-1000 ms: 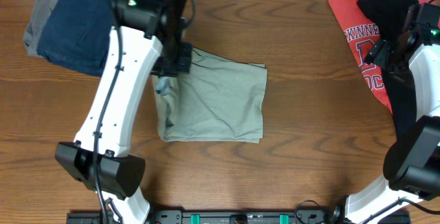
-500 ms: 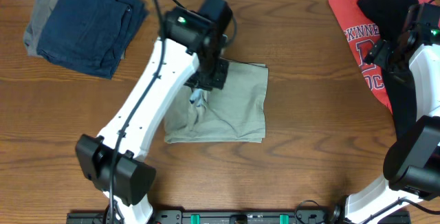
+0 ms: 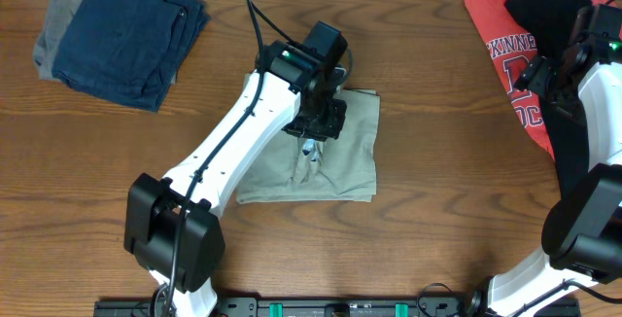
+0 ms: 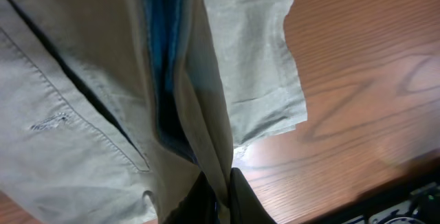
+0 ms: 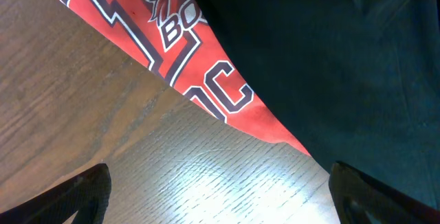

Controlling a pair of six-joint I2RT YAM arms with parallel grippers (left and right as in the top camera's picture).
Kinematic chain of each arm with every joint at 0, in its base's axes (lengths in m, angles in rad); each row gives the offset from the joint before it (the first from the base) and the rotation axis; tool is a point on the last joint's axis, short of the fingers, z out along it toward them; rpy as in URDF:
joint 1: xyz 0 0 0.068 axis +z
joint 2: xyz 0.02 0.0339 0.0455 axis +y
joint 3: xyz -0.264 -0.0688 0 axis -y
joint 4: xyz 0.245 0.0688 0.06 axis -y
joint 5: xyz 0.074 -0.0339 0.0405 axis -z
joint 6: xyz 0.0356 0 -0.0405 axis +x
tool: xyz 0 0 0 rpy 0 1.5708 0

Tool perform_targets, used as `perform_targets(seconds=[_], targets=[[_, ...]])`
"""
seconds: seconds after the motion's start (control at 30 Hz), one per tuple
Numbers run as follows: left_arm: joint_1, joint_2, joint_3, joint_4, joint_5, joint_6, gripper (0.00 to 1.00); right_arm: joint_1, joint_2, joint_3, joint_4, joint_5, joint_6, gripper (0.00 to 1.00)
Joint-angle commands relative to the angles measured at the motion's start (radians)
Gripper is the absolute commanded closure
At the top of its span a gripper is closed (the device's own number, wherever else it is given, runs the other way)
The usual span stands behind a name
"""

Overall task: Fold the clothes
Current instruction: 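Lay the folded edge down and press it with the left gripper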

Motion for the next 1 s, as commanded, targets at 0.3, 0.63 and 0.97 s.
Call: perform_targets(seconds=[0.3, 0.63, 0.97], targets=[[-0.051, 0.003, 0.001, 0.016, 0.082, -0.003, 0.94, -0.001, 0.005, 0.003, 0.000, 0.010, 0.014, 0.01], [-0.059, 0.004, -0.040, 0.093, 0.083, -0.027, 0.83, -0.001, 0.005, 0.004, -0.001, 0.010, 0.014, 0.01], [-0.069, 0.004, -0.049, 0.090, 0.083, -0.030, 0.83, -0.001, 0.005, 0.004, -0.001, 0.010, 0.014, 0.01]])
